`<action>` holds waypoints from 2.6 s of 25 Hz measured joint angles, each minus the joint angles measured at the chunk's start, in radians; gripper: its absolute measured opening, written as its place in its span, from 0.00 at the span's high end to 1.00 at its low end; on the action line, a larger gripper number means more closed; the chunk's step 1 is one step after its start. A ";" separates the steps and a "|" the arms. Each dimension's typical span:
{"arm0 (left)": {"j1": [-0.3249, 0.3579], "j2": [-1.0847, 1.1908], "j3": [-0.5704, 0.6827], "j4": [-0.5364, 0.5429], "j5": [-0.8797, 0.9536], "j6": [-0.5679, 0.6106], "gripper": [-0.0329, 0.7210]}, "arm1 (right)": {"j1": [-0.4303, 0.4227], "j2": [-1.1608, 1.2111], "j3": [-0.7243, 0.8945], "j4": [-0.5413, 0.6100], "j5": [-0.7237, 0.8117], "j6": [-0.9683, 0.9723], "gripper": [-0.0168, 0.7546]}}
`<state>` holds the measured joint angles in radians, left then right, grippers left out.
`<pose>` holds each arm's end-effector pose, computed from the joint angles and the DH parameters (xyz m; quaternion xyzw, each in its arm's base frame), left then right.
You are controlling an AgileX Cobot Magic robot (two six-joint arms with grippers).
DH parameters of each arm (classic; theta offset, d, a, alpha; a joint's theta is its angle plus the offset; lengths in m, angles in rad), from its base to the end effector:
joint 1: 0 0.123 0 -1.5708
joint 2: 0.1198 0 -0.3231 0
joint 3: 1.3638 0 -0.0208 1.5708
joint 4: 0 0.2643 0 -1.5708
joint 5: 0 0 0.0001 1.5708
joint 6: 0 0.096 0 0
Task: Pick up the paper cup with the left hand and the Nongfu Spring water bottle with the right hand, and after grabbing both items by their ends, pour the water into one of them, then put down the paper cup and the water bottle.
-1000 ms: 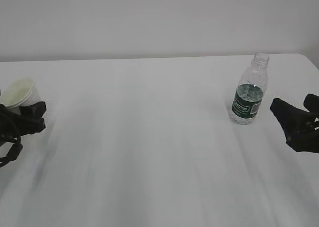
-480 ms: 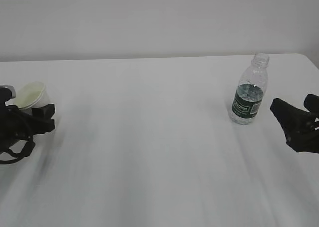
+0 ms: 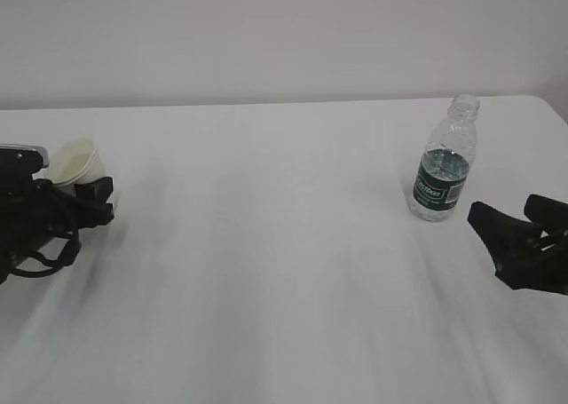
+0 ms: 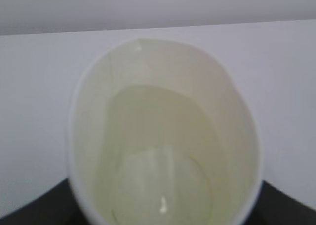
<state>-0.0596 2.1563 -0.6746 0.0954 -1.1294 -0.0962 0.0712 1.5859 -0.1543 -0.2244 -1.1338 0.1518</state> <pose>0.3674 -0.0302 0.0871 0.0278 0.7941 -0.0690 0.6032 0.2129 0.0346 0.1696 -0.0694 0.7761 0.1183 0.6156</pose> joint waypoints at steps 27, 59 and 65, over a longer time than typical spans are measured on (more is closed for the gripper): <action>0.000 0.093 -0.084 0.036 -0.031 0.002 0.20 | 0.000 0.000 0.000 -0.030 -0.006 0.000 0.22; 0.000 -0.124 0.264 0.033 -0.027 0.002 0.17 | 0.000 0.000 0.000 -0.124 -0.008 0.051 0.22; 0.000 -0.215 0.352 0.033 -0.027 0.002 0.17 | 0.000 0.000 0.000 -0.173 -0.008 0.064 0.22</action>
<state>-0.0596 1.9410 -0.3227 0.1286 -1.1561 -0.0944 0.0712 1.5856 -0.1543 -0.3970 -1.1413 0.2161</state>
